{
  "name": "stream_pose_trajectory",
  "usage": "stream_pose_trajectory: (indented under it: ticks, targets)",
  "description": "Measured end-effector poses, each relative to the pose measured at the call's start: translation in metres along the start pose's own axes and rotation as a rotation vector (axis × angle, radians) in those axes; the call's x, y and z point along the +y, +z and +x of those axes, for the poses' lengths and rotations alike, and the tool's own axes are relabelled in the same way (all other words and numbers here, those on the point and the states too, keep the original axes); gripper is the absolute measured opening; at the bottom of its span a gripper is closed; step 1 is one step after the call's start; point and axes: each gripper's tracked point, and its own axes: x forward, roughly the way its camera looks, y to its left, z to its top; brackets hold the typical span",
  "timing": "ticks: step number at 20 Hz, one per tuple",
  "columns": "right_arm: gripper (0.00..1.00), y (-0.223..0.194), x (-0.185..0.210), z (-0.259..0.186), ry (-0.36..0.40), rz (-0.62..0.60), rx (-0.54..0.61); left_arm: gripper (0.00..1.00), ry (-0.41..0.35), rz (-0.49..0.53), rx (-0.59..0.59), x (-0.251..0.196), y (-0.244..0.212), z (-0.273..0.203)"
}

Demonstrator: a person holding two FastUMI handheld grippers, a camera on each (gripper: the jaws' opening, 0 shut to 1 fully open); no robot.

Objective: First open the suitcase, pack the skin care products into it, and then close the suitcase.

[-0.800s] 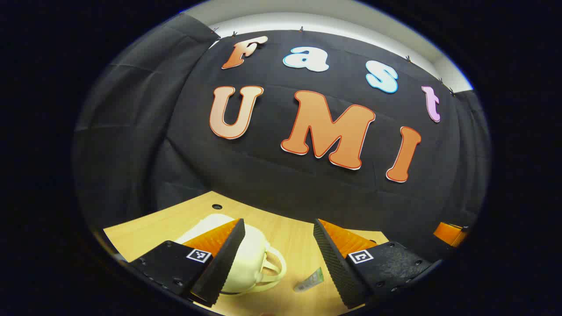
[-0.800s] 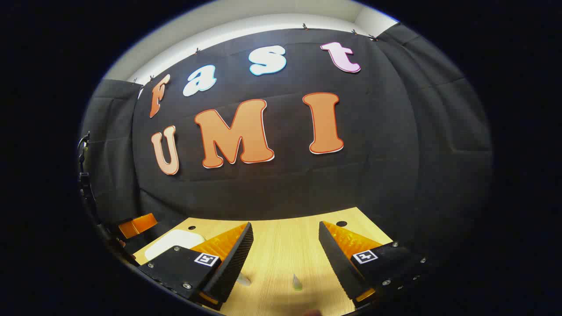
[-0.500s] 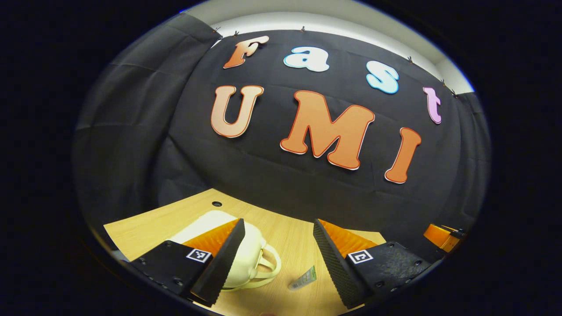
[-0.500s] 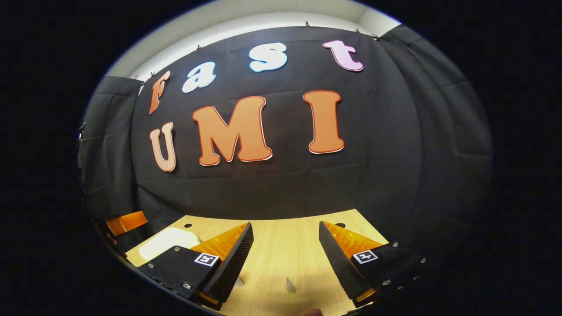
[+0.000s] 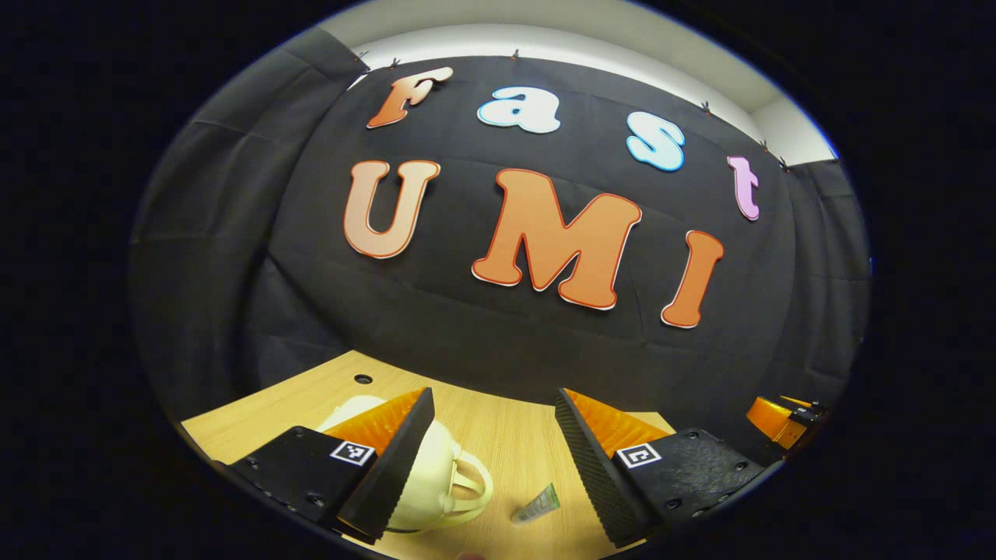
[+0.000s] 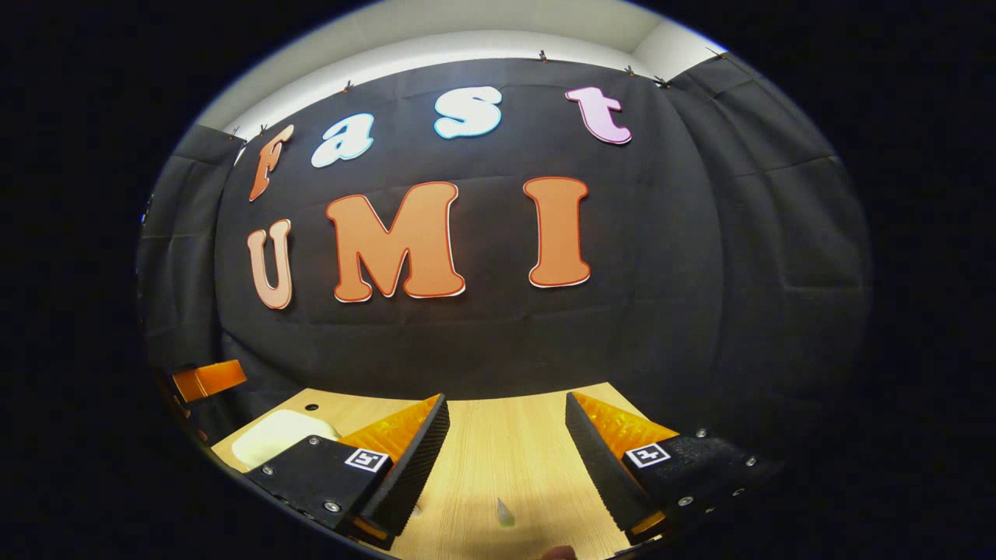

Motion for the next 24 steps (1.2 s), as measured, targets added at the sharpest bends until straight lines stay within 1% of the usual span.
stream_pose_trajectory:
  ticks: [3, 8, 11, 12, 17, 20, 24]
  targets:
    - [0.95, 0.0, 0.001, -0.005, -0.035, 0.013, -0.013, 0.97, -0.035, 0.036, -0.014, 0.004, 0.01, 0.002]
    - [0.95, -0.004, 0.004, -0.004, -0.03, -0.01, -0.002, 0.97, -0.007, 0.055, -0.009, 0.01, -0.002, -0.001]
    - [0.95, -0.01, 0.004, -0.003, -0.036, 0.007, 0.023, 0.96, -0.014, 0.07, 0.005, 0.009, -0.01, -0.002]
    - [0.95, -0.012, 0.006, -0.002, -0.031, 0.013, 0.029, 0.97, -0.019, 0.079, 0.0, 0.009, -0.01, -0.002]
    - [0.95, -0.018, 0.008, -0.001, -0.04, -0.009, 0.046, 0.97, 0.006, 0.15, 0.004, 0.018, -0.014, 0.007]
    - [0.95, -0.024, 0.001, 0.002, -0.057, -0.003, 0.067, 0.97, 0.022, 0.244, 0.025, 0.019, -0.026, 0.018]
    - [0.95, -0.04, -0.009, 0.003, -0.087, 0.037, 0.112, 0.97, -0.001, 0.4, 0.084, 0.014, -0.054, 0.029]
